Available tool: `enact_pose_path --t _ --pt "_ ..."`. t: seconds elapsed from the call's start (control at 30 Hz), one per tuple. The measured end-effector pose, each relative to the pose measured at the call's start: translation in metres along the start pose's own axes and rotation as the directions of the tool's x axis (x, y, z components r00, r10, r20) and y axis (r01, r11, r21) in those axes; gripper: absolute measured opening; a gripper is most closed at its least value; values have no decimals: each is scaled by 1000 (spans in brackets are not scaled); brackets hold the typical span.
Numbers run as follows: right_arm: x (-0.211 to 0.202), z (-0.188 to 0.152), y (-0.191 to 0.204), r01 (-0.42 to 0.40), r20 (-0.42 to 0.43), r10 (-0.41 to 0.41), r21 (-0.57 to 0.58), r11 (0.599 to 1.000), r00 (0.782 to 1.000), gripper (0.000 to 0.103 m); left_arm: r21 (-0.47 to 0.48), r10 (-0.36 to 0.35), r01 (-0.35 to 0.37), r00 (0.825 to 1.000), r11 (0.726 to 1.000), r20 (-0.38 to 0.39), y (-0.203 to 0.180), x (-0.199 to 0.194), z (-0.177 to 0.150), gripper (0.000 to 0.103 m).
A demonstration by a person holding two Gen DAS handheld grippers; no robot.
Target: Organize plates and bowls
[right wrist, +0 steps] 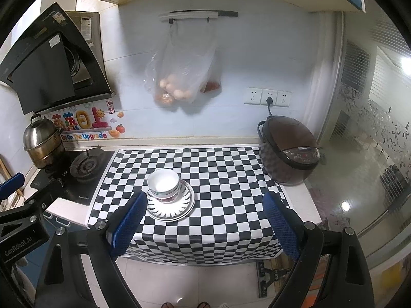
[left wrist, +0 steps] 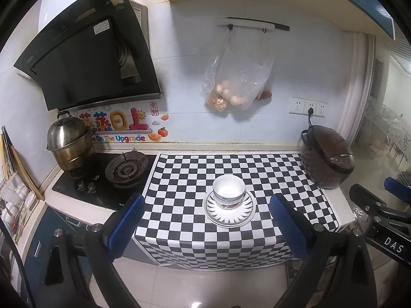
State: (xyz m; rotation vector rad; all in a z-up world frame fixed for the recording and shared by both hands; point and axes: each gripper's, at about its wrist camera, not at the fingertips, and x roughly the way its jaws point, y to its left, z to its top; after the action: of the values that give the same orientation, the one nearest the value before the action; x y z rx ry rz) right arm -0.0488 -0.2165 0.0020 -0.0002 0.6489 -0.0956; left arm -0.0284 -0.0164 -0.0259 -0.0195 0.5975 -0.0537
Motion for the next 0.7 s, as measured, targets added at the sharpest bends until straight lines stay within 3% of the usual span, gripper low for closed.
enact_pose_path --t 0.7 --pt "-4 -7 1 3 0 -3 5 1000 1000 93 -2 9 -9 1000 1000 8 2 -4 -2 99"
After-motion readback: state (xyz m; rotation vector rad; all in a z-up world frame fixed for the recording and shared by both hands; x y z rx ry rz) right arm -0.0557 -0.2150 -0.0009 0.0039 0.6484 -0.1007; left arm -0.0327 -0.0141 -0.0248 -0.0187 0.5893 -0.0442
